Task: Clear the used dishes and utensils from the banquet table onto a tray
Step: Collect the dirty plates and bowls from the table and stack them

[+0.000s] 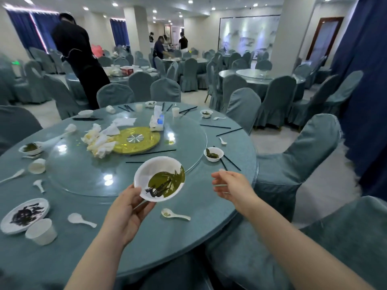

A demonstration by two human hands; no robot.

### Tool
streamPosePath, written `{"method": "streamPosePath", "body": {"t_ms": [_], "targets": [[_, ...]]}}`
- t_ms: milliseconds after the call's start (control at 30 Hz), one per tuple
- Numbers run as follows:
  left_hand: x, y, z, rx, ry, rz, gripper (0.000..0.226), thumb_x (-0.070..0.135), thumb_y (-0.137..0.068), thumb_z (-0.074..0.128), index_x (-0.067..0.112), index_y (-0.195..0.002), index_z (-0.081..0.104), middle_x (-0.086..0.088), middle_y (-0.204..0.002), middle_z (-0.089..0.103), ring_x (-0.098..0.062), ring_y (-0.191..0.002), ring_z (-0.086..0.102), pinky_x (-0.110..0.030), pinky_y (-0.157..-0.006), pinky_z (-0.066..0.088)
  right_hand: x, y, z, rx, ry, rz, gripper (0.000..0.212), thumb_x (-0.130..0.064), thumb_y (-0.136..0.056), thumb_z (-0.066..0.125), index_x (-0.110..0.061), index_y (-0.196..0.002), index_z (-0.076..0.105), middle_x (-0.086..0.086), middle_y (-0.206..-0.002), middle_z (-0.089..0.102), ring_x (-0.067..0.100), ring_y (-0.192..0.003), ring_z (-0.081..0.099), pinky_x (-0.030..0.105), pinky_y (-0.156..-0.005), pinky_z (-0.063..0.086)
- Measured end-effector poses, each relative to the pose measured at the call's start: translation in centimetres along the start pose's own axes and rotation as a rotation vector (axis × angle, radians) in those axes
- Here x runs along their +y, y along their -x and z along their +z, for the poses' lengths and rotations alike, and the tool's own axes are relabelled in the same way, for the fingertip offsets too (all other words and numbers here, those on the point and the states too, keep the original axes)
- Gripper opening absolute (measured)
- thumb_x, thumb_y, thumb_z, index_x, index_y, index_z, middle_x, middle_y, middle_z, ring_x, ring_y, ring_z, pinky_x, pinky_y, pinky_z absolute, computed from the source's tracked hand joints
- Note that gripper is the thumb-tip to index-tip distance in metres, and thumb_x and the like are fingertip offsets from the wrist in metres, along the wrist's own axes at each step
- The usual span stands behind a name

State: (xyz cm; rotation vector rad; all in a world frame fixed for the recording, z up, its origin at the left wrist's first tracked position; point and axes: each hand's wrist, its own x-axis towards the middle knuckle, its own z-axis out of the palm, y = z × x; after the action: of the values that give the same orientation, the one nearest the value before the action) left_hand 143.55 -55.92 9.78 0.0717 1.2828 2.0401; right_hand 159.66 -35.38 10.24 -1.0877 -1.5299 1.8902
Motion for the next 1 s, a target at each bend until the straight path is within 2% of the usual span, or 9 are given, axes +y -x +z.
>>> {"method": "streamPosePath", "body": {"t_ms": [167,300,433,667,767,900,1000], "targets": [[1.1,-0.2,0.6,0.013,0.022,0.024,0.012,0.010,-0.093,0.050,0.007,-0.101,0.059,-0.013,-0.077,0.074,-0.019,-0.068,0.072,-0.026,-0.055,0.057,0.3,-1.5,-1.5,0.012,-0.081,0.072,0.022,-0.027,-0.098,0.052,-0.009,-0.098,0.066,0.002,-0.077,0.069,0.017,-0.066,0.062,0.025,-0.061,0.050],[1.1,-1.0,0.9,0.003,0.035,0.031,0.010,0.010,-0.093,0.052,0.006,-0.101,0.058,-0.015,-0.078,0.073,-0.022,-0.075,0.070,-0.027,-0.057,0.058,0.6,-3.4,-3.2,0.017,-0.058,0.071,0.022,-0.027,-0.097,0.054,-0.010,-0.102,0.068,0.002,-0.083,0.073,0.017,-0.072,0.065,0.025,-0.063,0.052],[0.1,-2.8,2.0,0.045,0.046,0.046,0.010,0.010,-0.093,0.052,0.005,-0.100,0.059,-0.014,-0.075,0.073,-0.020,-0.069,0.072,-0.028,-0.058,0.059,1.2,-7.3,-5.3,0.041,-0.017,0.115,0.018,-0.026,-0.094,0.059,-0.011,-0.101,0.067,0.003,-0.087,0.075,0.018,-0.077,0.066,0.026,-0.063,0.052],[-6.2,-11.2,6.9,0.198,0.063,0.031,0.012,0.014,-0.092,0.054,0.009,-0.100,0.061,-0.012,-0.078,0.072,-0.025,-0.080,0.067,-0.030,-0.060,0.059,3.4,-21.2,-9.8,0.015,0.113,0.179,0.006,-0.021,-0.091,0.062,-0.016,-0.094,0.061,0.003,-0.084,0.071,0.015,-0.069,0.061,0.025,-0.063,0.048],[-9.7,-14.7,9.7,0.272,0.096,0.007,0.011,0.015,-0.092,0.055,0.009,-0.099,0.061,-0.011,-0.078,0.071,-0.026,-0.081,0.066,-0.032,-0.062,0.060,4.4,-27.7,-12.1,-0.009,0.139,0.240,0.006,-0.016,-0.093,0.058,-0.016,-0.099,0.056,0.008,-0.083,0.069,0.017,-0.064,0.057,0.026,-0.057,0.044],[-12.3,-18.0,12.7,0.337,0.121,-0.045,0.011,0.014,-0.092,0.053,0.008,-0.096,0.061,-0.009,-0.073,0.071,-0.025,-0.079,0.066,-0.035,-0.065,0.060,4.7,-34.8,-13.3,-0.023,0.170,0.308,0.006,-0.015,-0.093,0.058,-0.015,-0.089,0.054,0.010,-0.078,0.065,0.016,-0.054,0.052,0.020,-0.043,0.044],[-12.7,-19.6,14.1,0.384,0.126,-0.037,0.012,0.014,-0.092,0.053,0.009,-0.098,0.061,-0.009,-0.077,0.071,-0.025,-0.079,0.067,-0.035,-0.066,0.060,4.9,-39.7,-12.8,-0.029,0.207,0.297,0.007,-0.016,-0.093,0.058,-0.011,-0.090,0.054,0.010,-0.073,0.063,0.017,-0.052,0.052,0.017,-0.038,0.041]]}}
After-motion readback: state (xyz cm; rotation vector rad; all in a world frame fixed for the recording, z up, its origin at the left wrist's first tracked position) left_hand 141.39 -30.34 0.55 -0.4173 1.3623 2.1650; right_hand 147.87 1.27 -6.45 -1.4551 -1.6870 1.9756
